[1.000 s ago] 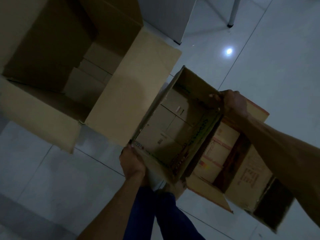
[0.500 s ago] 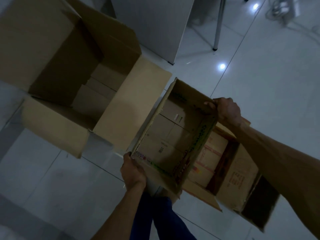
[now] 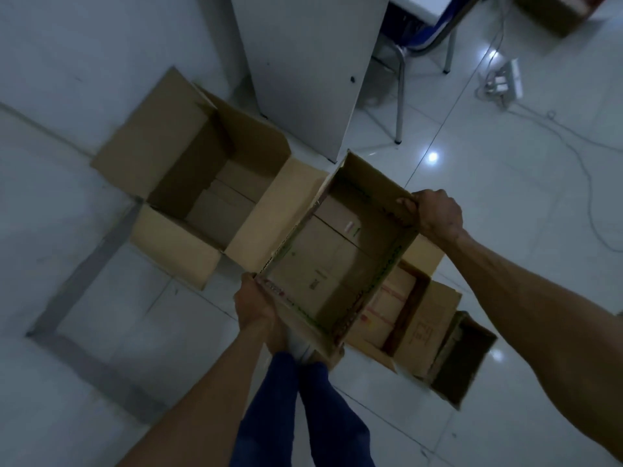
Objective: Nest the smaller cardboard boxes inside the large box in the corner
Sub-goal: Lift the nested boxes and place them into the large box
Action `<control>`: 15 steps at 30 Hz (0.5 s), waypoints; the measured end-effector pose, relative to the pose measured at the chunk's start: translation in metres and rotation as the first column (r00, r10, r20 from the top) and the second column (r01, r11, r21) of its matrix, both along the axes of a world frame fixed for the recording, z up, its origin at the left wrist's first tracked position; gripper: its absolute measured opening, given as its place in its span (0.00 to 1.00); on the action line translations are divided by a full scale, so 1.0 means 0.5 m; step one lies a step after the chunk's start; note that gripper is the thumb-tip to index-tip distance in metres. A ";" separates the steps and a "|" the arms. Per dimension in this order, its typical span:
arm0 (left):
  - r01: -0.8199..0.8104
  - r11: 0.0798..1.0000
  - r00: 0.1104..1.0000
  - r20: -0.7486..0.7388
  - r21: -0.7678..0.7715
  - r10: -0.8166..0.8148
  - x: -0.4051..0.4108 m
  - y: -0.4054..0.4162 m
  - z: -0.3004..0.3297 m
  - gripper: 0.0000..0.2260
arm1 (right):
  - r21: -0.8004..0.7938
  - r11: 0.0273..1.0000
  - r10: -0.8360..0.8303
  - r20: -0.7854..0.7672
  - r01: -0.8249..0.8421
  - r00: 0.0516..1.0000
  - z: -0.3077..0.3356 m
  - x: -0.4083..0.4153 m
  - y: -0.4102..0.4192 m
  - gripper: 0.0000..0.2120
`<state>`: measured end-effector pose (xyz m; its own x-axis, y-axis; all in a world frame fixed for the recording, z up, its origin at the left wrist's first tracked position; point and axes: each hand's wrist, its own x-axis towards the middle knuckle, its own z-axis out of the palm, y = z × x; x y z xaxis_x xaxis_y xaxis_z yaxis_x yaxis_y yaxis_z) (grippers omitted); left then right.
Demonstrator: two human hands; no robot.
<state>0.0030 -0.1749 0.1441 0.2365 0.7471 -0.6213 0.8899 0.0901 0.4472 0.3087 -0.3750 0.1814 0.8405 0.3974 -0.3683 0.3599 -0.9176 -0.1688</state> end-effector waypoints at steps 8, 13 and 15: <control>0.093 0.994 0.991 0.087 0.055 -0.097 -0.047 0.014 0.220 0.10 | -0.002 0.999 0.036 0.021 -0.036 0.999 0.227 -0.027 0.013 0.23; 0.067 0.996 0.994 0.088 0.050 -0.071 -0.090 0.030 0.317 0.11 | 0.022 0.997 0.071 -0.019 -0.071 0.997 0.331 -0.067 0.036 0.23; 0.055 0.998 0.996 0.071 0.018 -0.056 -0.110 0.049 0.343 0.09 | 0.024 0.996 0.085 -0.031 -0.084 0.996 0.358 -0.083 0.051 0.22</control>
